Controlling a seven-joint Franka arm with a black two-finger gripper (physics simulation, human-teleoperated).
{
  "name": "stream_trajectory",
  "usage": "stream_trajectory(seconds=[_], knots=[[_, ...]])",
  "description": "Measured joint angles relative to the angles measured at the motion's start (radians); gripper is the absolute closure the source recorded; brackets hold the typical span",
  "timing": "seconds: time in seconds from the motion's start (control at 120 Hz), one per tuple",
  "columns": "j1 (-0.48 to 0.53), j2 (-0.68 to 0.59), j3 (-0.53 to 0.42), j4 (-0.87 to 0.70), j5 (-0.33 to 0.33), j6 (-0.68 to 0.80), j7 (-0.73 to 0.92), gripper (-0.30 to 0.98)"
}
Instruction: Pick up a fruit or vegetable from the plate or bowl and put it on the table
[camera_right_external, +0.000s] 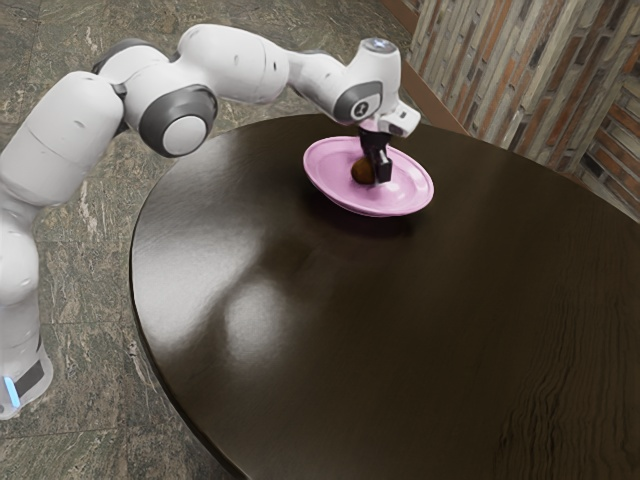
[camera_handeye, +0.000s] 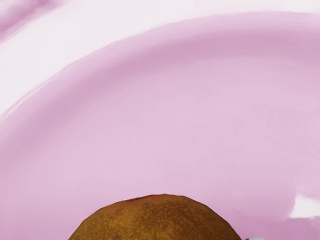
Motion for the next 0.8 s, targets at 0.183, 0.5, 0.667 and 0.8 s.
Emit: stream_trajectory(seconds=[0.183,0.5,0.667,0.8], knots=[[-0.283,-0.134,0.221,-0.011,0.008,0.003,-0.011,0.35],[-0.452,-0.096,0.100,0.002,0.009,0.061,-0.053,0.36],[-0.503,-0.062,0.094,0.003,0.009,0.128,-0.084,0.35],[-0.513,-0.069,0.093,-0.001,-0.006,0.154,-0.093,0.14]])
